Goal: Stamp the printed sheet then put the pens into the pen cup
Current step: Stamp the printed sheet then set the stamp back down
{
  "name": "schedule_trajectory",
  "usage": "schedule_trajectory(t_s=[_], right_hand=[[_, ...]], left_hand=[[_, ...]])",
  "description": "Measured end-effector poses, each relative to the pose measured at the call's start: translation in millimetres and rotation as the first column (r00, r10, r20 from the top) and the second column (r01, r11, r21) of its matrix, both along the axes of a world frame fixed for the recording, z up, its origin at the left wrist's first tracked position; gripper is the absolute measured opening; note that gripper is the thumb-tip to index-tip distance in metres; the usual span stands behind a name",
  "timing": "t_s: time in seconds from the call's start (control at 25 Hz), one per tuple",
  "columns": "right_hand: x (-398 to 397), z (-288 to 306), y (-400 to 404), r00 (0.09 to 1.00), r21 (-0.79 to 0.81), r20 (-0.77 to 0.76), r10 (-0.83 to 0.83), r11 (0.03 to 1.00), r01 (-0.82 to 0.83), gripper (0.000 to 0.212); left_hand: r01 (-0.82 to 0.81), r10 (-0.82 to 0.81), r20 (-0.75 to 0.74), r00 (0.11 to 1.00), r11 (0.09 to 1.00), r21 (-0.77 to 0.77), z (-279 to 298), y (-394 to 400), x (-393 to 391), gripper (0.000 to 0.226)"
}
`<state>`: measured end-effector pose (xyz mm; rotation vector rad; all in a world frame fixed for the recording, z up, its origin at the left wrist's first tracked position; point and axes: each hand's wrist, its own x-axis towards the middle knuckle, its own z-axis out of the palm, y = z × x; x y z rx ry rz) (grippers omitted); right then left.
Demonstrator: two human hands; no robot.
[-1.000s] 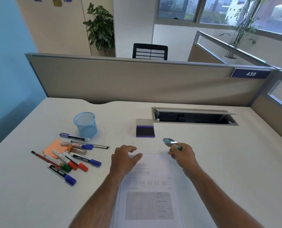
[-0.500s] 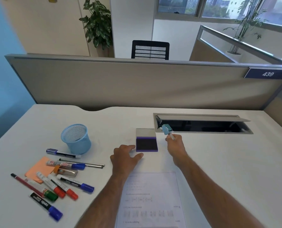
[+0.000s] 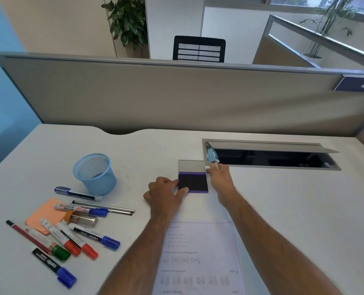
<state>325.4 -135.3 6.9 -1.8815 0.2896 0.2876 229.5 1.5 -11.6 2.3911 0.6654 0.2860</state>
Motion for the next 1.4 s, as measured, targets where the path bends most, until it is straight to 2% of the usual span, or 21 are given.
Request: schedule_trajectory(t_s=[0.2, 0.44, 0.56, 0.84, 1.08, 1.24, 1.4], right_hand=[[-7.1, -0.3, -1.7, 0.999, 0.038, 0.034, 0.017, 0.999, -0.018, 0.022], [-20.2, -0.6, -8.0, 0.990, 0.085, 0.122, 0.077, 0.993, -0.087, 0.023], [-25.6, 0.0, -10.7, 0.985, 0.089, 0.159, 0.074, 0.992, -0.089, 0.023], [-39.6, -6.8, -27.2, 0.976, 0.156, 0.217, -0.013, 0.988, -0.021, 0.015], [-40.7, -8.7, -26.4, 0.966, -0.044, 0.258, 0.033, 0.999, -0.023, 0.009], [-36.8, -11.6, -17.0, 0.942, -0.226, 0.322, 0.093, 0.974, -0.019, 0.016], [-35.4, -15.0, -2.9, 0.922, -0.419, 0.340, 0.183, 0.908, -0.025, 0.024]], left_hand=[[0.019, -0.019, -0.008, 1.000, 1.000, 0.023, 2.7, -0.1, -0.1, 0.045], [0.110, -0.093, -0.097, 0.991, 0.973, 0.201, 9.8, 0.6, 2.2, 0.044], [0.108, -0.086, -0.110, 0.990, 0.973, 0.206, 9.1, 1.4, 2.2, 0.046], [0.080, -0.080, -0.007, 0.997, 0.987, 0.137, 0.2, 4.9, -1.1, 0.038], [0.031, -0.031, 0.004, 1.000, 1.000, 0.005, -6.2, 8.4, 1.5, 0.069], [0.003, -0.002, 0.044, 0.999, 1.000, -0.017, -7.0, 8.5, 2.4, 0.058], [-0.001, 0.002, 0.055, 0.998, 1.000, -0.017, -9.8, 8.6, 2.9, 0.052]])
